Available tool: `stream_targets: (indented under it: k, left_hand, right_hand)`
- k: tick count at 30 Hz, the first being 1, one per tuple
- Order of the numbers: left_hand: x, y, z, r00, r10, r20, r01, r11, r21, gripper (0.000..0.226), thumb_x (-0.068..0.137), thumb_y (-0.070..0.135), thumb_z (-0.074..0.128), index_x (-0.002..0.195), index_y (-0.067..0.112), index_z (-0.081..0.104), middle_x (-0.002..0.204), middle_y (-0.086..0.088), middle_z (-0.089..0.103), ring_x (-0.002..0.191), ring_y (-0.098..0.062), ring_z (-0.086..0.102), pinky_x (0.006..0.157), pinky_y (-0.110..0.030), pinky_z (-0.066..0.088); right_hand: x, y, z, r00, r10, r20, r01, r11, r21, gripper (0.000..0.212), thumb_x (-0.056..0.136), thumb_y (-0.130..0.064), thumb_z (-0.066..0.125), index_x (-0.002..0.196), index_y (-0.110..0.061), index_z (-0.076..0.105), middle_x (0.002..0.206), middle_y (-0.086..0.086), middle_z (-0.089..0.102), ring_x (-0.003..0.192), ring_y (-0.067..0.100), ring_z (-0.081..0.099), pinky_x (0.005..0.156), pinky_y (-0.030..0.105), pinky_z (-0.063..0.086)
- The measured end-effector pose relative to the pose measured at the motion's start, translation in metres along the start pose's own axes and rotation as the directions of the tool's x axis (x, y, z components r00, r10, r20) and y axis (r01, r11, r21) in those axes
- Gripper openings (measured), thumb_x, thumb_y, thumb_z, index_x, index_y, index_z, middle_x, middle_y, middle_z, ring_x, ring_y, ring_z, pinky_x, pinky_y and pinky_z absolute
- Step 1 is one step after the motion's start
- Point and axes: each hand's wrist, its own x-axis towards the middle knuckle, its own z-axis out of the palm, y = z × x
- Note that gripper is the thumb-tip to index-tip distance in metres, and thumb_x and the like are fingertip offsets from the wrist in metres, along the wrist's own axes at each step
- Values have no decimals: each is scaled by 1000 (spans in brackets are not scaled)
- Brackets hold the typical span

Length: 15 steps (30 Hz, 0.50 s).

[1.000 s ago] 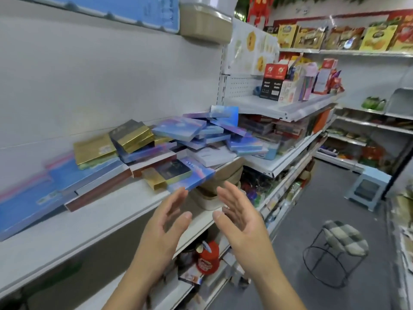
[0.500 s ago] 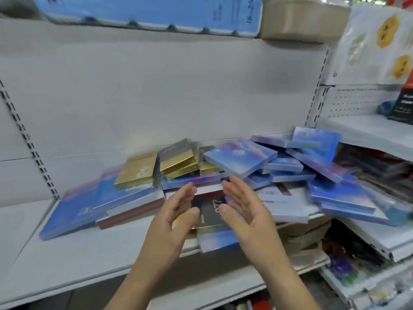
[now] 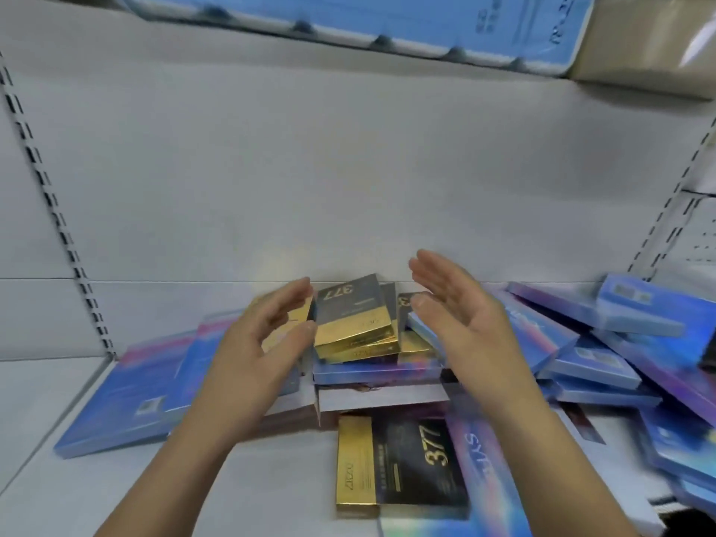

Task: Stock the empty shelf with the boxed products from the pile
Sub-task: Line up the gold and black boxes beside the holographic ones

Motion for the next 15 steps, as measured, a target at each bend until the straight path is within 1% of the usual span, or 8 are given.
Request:
stream_targets:
  k: [2, 3, 5, 7, 9, 10, 12, 15]
  left_hand:
    - [7, -2, -5, 999, -39, -36, 42, 997, 72, 44, 94, 37, 66, 135, 48, 57, 132, 28, 60, 120, 13, 50, 98, -25, 43]
    - [10, -2, -8, 997, -61, -47, 66, 992, 111, 44, 93, 38, 67, 134, 49, 57, 131, 29, 59, 118, 15, 49, 99, -27, 43]
    - [13, -4, -13, 992, -111, -52, 120, 971, 209, 46, 90, 42, 70, 132, 49, 56, 131, 34, 53, 118, 14, 47, 105, -32, 41]
    - [16, -7, -21, 983, -181, 35, 156, 917, 368, 68, 75, 66, 75, 136, 50, 49, 139, 34, 43, 129, 4, 42, 113, -39, 38]
    - [16, -12, -27, 950, -262, 170, 129, 826, 549, 103, 49, 91, 68, 141, 56, 36, 150, 34, 27, 137, -3, 36, 115, -45, 37]
    - [15, -16, -28, 932, -285, 225, 90, 782, 617, 113, 43, 96, 64, 143, 57, 29, 151, 35, 21, 140, -4, 35, 115, -46, 38]
    - [12, -25, -29, 923, -271, 275, 1, 714, 700, 116, 49, 88, 69, 148, 56, 19, 157, 32, 15, 143, -6, 31, 115, -44, 38]
    - [9, -25, -28, 958, -164, 238, -68, 671, 738, 100, 67, 64, 81, 148, 56, 23, 152, 34, 18, 144, -6, 25, 116, -33, 32]
  right_hand:
    - [20, -2, 0, 998, 37, 44, -36, 999, -26, 39, 100, -34, 57, 139, -43, 54, 136, -27, 58, 121, -14, 52, 91, 9, 45]
    - [30, -3, 2, 996, 55, 67, -51, 997, -56, 38, 100, -39, 55, 138, -42, 55, 135, -26, 58, 120, -14, 52, 90, 8, 45]
    - [44, 0, 8, 988, 82, 131, -65, 989, -135, 42, 97, -50, 55, 139, -40, 55, 138, -23, 57, 122, -7, 51, 102, 21, 45]
    - [50, 4, 16, 967, 105, 231, -44, 966, -255, 53, 92, -60, 56, 142, -43, 49, 146, -20, 49, 127, 0, 46, 106, 32, 43]
    - [50, 9, 25, 936, 131, 326, 7, 920, -391, 63, 87, -68, 58, 144, -45, 44, 152, -18, 40, 134, 5, 39, 108, 35, 40]
    - [48, 12, 29, 922, 130, 365, 58, 885, -462, 68, 83, -71, 59, 144, -46, 43, 156, -17, 35, 140, 8, 35, 112, 36, 37]
    - [43, 20, 35, 893, 121, 433, 174, 796, -580, 77, 76, -76, 64, 144, -46, 43, 164, -14, 22, 150, 14, 22, 120, 40, 27]
    - [40, 25, 34, 870, 143, 472, 246, 704, -666, 89, 70, -70, 74, 147, -47, 37, 168, -12, 8, 154, 17, 11, 125, 43, 15]
